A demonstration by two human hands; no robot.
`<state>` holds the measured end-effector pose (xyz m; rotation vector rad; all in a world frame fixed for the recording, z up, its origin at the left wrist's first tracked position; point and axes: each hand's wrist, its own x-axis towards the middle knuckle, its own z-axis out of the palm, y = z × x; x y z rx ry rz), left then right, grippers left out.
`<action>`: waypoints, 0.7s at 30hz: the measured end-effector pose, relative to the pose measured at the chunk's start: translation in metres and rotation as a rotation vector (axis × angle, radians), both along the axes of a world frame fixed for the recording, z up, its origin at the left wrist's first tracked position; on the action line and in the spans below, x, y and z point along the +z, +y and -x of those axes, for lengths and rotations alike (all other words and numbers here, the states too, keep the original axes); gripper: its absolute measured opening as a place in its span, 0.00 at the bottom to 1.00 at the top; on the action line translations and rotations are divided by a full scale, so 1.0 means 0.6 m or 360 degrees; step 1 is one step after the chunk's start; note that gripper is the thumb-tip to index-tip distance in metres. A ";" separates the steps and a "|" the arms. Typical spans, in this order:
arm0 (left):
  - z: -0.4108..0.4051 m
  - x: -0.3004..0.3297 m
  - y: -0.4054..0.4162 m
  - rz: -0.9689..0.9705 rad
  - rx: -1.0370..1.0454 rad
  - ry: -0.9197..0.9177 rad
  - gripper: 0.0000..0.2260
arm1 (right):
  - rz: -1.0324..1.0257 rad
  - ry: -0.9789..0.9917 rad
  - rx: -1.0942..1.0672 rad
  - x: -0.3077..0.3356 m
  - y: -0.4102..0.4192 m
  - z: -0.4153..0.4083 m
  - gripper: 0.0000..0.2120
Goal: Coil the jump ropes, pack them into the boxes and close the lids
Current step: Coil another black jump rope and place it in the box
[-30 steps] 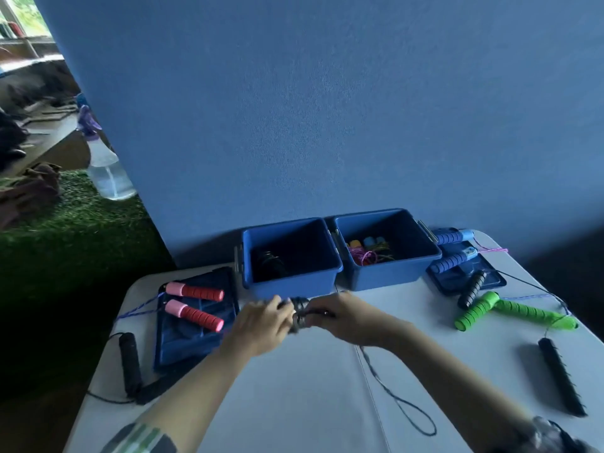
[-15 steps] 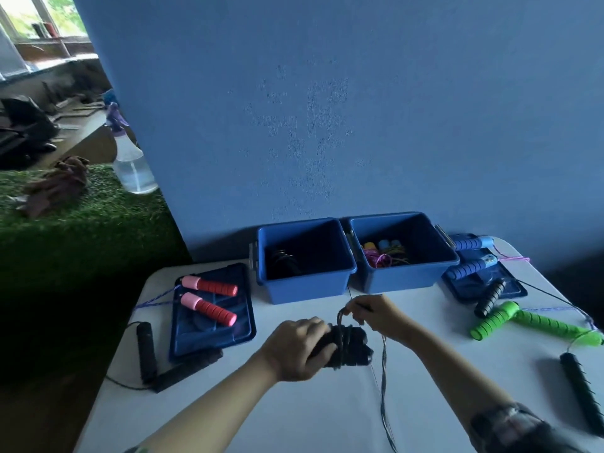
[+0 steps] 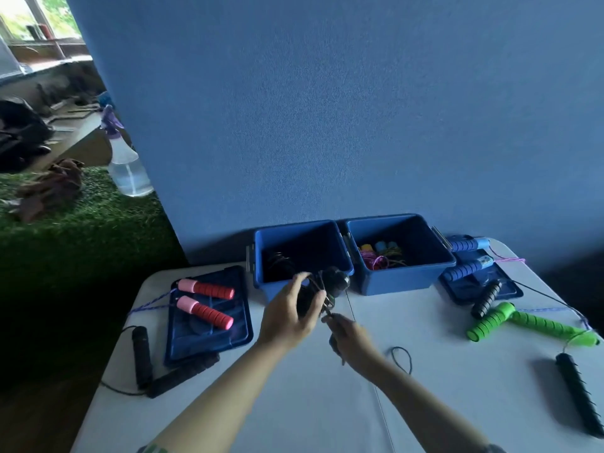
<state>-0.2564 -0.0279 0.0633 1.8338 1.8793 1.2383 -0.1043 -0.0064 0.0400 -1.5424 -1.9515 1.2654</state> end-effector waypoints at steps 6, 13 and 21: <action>-0.006 0.014 0.026 -0.0150 0.0165 -0.0091 0.21 | -0.0213 -0.0377 0.0029 0.005 -0.014 0.012 0.08; 0.007 0.017 0.043 -0.0117 0.0323 -0.0120 0.18 | -0.0370 -0.0656 0.0055 -0.007 -0.032 0.007 0.06; 0.026 0.006 0.060 0.0104 0.0602 -0.0015 0.19 | -0.0071 -0.0357 0.0301 -0.012 -0.076 0.044 0.07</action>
